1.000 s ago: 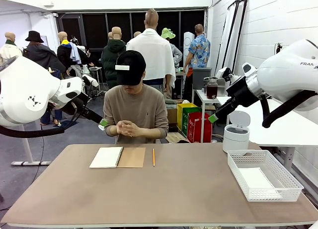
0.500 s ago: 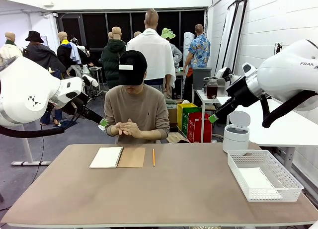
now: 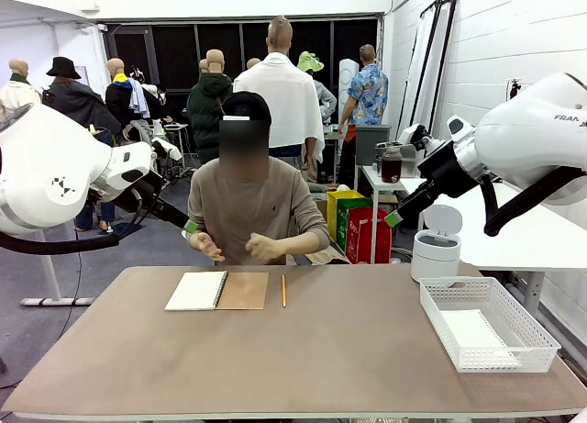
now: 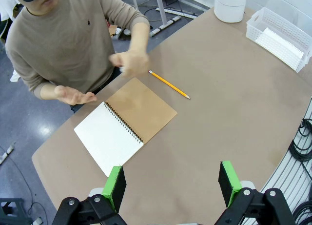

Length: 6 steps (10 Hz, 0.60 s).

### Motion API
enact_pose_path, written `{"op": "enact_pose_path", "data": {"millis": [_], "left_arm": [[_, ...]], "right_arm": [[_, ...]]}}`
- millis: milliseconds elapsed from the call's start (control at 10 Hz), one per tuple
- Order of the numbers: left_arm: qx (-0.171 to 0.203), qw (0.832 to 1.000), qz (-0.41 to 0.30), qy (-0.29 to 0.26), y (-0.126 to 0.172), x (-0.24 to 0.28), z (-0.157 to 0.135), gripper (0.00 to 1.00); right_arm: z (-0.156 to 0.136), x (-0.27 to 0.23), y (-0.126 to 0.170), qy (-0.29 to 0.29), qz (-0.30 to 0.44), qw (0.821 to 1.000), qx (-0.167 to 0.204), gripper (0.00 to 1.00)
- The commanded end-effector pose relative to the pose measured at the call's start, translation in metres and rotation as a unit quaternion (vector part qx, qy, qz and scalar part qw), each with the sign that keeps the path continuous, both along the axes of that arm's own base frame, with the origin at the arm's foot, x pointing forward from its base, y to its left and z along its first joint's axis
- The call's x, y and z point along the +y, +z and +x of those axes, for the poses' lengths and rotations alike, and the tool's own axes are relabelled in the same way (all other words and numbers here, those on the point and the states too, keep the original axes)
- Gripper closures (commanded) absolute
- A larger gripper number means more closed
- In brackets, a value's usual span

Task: Sort the paper based on its condition.
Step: If a person hands you a paper, place it in the Organizing basket , and if it's crumpled, put it in the Trash can.

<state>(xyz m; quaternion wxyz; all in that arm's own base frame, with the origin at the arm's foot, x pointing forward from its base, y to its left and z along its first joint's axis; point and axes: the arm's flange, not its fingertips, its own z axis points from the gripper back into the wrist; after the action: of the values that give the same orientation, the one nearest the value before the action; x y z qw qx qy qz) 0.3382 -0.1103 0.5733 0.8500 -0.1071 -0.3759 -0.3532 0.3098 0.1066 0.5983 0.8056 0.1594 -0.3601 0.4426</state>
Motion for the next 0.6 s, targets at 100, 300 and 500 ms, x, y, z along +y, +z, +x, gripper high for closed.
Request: {"op": "enact_pose_path", "data": {"millis": [100,300,500], "left_arm": [[0.002,1.0,-0.003,-0.002,-0.0004,0.001,0.0001,0.0],[0.002,1.0,-0.003,-0.002,-0.0004,0.001,0.0001,0.0],[0.002,1.0,-0.003,-0.002,-0.0004,0.001,0.0001,0.0]], "right_arm": [[0.0,0.0002,-0.0005,0.0,0.0,1.0,0.0,0.0],[0.0,0.0002,-0.0005,0.0,0.0,1.0,0.0,0.0],[0.0,0.0002,-0.0005,0.0,0.0,1.0,0.0,0.0]]}}
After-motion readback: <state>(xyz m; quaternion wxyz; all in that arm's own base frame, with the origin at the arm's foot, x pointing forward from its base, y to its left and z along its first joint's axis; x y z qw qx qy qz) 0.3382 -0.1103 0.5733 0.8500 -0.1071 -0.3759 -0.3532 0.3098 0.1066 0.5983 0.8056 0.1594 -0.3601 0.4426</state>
